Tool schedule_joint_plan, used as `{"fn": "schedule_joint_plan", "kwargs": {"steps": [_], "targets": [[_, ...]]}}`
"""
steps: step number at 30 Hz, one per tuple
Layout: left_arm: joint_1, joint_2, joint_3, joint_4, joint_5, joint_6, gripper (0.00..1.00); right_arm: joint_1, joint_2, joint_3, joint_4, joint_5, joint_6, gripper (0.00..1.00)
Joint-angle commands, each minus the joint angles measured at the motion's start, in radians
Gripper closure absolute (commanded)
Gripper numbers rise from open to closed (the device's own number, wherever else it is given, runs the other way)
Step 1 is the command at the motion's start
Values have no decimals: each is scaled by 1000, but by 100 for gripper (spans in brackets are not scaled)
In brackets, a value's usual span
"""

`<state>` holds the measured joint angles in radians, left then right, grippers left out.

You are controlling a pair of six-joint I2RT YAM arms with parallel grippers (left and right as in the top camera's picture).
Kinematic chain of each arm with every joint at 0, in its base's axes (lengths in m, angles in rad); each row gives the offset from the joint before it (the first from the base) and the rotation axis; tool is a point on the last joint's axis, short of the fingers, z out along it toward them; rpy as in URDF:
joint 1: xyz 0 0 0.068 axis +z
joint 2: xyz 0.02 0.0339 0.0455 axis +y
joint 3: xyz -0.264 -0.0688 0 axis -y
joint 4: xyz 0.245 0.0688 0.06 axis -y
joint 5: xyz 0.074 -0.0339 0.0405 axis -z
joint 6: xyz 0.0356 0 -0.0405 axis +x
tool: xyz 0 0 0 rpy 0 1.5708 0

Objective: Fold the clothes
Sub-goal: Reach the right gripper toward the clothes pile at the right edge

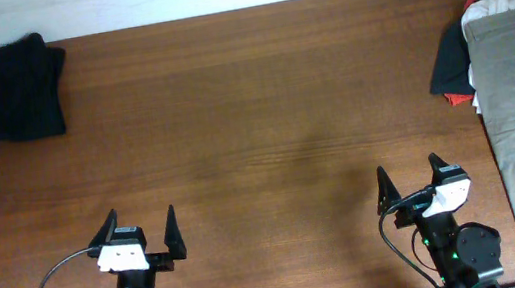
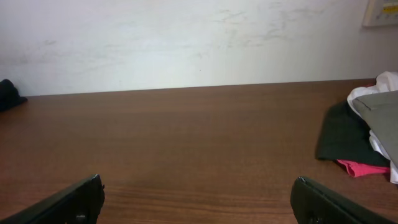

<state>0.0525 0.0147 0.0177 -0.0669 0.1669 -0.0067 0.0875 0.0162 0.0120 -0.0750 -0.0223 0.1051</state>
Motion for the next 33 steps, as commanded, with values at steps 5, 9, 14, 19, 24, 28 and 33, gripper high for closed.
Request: {"fn": "schedule_joint_plan", "kwargs": {"steps": [5,9,14,19,24,28,33], "targets": [[-4,-8,-8,0,-11,11,1,-4,-5,-6,-4,9,4,1],[-4,-8,-8,0,-11,11,1,-4,-5,-6,-3,9,4,1],[-4,-8,-8,0,-11,11,1,-4,-5,-6,-4,9,4,1],[-4,-8,-9,0,-11,11,1,-4,-5,-6,-4,9,4,1],[-4,-8,-8,0,-11,11,1,-4,-5,-6,36,-39,63,1],[-4,-8,-8,0,-11,11,1,-4,-5,-6,47,-483,446,1],[-4,-8,-8,0,-11,11,1,-4,10,44,370,-498,377,1]]}}
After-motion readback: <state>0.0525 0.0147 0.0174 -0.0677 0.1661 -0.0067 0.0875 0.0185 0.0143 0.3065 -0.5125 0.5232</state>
